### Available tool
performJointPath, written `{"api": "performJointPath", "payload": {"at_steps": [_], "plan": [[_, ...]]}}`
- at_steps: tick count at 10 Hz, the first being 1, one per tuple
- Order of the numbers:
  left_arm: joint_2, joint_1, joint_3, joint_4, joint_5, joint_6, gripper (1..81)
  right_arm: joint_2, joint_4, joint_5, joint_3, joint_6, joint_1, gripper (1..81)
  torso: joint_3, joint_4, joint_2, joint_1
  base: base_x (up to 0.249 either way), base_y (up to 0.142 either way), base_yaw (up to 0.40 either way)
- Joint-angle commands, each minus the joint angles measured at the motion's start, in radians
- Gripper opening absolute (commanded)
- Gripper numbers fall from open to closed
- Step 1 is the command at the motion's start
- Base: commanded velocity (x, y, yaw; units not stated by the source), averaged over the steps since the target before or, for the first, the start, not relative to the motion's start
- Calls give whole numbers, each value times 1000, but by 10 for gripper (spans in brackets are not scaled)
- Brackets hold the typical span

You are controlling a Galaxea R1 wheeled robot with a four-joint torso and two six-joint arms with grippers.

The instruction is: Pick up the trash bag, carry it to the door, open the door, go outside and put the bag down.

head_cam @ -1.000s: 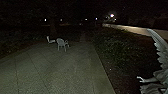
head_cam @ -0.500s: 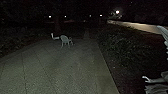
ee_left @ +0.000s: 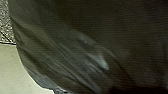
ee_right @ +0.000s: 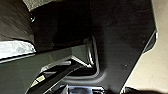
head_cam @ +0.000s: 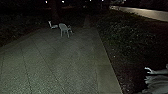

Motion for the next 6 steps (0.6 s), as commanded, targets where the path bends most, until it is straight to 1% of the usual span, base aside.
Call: {"api": "performJointPath", "payload": {"at_steps": [1,2,3,4,5,6], "plan": [[-101,-198,11,-88,174,5,10,4,-12,-59,14,-5,22,811,0,0,0,0,0,0,0],[-117,-242,7,-113,206,5,10,4,-11,-59,13,-5,22,811,-5,0,0,0,0,0,0],[-139,-295,8,-150,260,5,10,4,-11,-59,14,-5,22,811,-13,0,0,0,0,0,0],[-153,-341,7,-174,292,5,10,4,-11,-59,17,-5,22,811,-11,47,0,0,0,0,0],[-160,-379,5,-189,312,5,10,4,-11,-59,17,-5,22,811,-10,94,0,0,0,0,0],[-164,-405,5,-200,335,5,10,4,-11,-59,17,-5,22,811,-11,109,0,0,0,0,0]]}}
